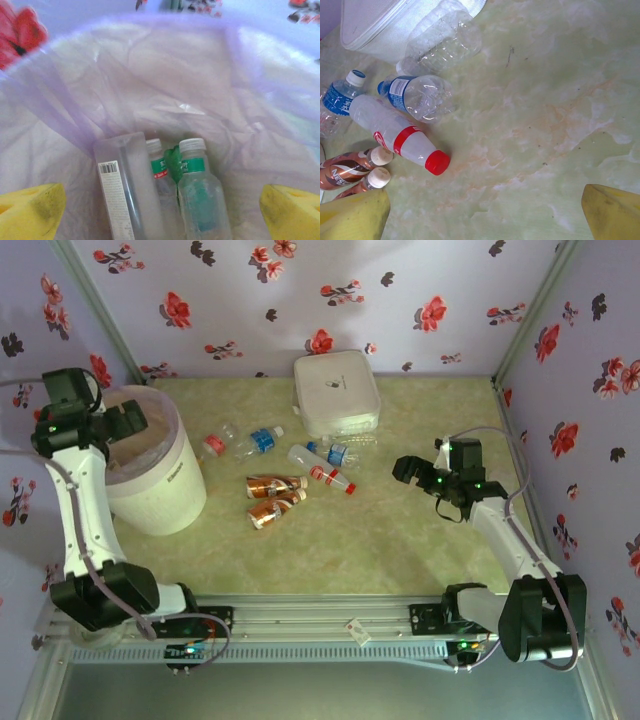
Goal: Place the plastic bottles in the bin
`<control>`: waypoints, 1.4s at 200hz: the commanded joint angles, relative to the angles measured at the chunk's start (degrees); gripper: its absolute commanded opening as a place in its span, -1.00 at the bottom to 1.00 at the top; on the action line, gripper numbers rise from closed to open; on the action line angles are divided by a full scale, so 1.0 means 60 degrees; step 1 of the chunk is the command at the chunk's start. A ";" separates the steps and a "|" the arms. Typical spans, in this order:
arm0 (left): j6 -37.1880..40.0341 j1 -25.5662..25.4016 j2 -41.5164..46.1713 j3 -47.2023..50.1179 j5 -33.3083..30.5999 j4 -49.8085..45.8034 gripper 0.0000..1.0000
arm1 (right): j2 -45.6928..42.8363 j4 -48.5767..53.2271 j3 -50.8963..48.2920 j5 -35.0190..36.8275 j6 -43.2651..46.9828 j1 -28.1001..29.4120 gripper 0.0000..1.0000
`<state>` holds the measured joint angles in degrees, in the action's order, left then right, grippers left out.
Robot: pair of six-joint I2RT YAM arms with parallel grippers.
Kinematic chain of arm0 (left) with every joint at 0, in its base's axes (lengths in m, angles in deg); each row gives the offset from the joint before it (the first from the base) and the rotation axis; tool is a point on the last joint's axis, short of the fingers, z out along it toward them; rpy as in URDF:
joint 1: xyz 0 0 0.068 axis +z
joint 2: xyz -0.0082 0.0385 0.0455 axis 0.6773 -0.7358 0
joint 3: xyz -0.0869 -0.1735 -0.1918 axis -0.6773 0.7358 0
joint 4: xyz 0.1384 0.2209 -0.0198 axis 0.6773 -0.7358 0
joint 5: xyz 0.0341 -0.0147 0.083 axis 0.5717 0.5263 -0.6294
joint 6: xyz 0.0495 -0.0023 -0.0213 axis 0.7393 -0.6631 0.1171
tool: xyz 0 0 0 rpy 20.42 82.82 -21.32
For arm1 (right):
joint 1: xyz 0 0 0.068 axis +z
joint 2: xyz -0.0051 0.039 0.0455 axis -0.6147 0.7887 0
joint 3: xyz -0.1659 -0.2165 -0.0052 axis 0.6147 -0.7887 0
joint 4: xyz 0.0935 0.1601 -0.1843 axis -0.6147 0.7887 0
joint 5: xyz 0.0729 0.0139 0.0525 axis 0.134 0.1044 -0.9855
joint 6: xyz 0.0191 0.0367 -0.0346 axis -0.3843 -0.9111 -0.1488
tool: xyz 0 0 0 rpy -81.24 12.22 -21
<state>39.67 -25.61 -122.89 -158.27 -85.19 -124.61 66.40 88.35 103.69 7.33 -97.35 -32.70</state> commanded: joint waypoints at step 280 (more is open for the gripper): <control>0.0666 -0.8653 -0.3821 -0.4560 -0.1297 -0.3135 0.89 | -0.0638 0.0772 0.0294 0.0360 0.0137 -0.0067 0.98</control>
<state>42.14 -75.08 -146.50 -192.06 -96.84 -143.91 63.73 91.95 103.80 8.09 -97.29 -32.70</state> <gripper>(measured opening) 0.948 0.992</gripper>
